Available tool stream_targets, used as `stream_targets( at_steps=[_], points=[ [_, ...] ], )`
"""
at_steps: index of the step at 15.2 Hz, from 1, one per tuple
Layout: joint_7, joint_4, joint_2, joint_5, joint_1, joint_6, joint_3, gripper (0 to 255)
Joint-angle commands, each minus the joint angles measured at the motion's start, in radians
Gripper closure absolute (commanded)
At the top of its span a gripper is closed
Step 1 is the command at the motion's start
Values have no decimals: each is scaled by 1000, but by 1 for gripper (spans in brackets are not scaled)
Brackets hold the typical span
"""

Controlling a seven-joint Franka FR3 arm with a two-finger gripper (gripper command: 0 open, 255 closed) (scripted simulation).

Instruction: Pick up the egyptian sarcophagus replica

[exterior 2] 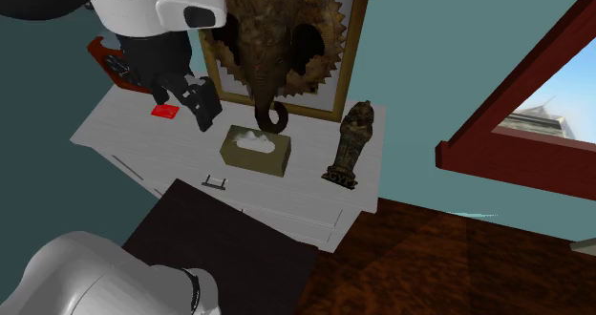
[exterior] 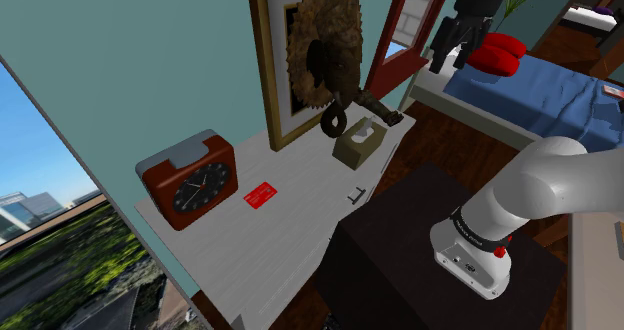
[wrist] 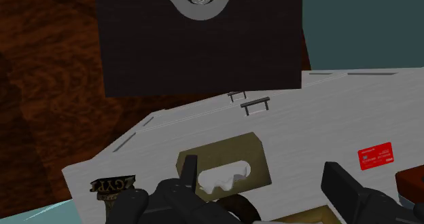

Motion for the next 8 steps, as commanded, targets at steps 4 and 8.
stream_targets(
  at_steps=[4,8],
  points=[
    [-59,-78,5,-31,-10,103,-38,0],
    [-136,-164,37,-70,-26,248,-91,0]
  ],
)
